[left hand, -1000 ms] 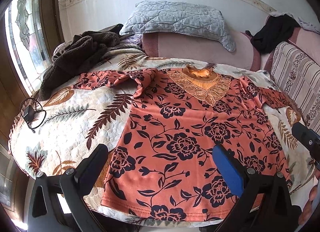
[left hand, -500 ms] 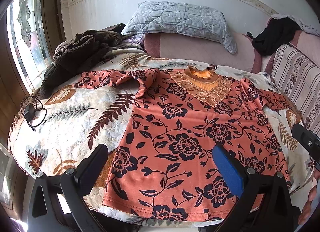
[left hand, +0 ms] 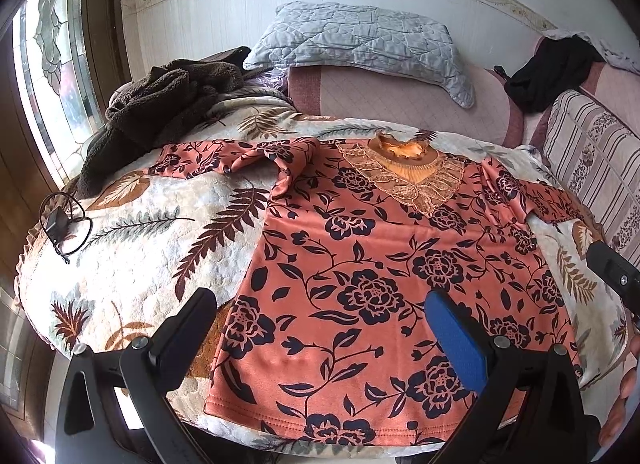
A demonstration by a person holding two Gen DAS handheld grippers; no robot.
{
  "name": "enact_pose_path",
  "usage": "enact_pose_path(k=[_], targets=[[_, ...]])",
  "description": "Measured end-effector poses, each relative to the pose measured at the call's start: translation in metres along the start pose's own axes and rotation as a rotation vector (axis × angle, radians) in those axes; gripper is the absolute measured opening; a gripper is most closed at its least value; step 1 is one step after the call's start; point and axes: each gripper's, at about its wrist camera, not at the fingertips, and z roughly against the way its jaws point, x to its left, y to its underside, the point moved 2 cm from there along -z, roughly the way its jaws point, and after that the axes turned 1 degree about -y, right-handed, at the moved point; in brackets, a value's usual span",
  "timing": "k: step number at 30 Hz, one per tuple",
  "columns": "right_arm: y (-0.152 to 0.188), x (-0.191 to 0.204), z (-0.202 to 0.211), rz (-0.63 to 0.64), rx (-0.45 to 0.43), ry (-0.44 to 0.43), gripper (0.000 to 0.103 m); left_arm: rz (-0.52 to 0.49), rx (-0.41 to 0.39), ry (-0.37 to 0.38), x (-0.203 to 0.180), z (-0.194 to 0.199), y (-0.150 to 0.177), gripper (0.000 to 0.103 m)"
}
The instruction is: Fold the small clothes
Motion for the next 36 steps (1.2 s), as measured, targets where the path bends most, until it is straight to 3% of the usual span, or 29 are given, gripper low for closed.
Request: enact_pose_path(k=[16, 36], targets=[[0.003, 0.000, -0.006, -0.002, 0.004, -0.012, 0.103, 0.002, 0.013, 0.002, 0.002, -0.008, -0.001, 0.103], [0.004, -0.006, -0.047, -0.017, 0.045, -0.029, 0.103, -0.008, 0.064, 0.004, -0.002, -0.052, -0.004, 0.103]])
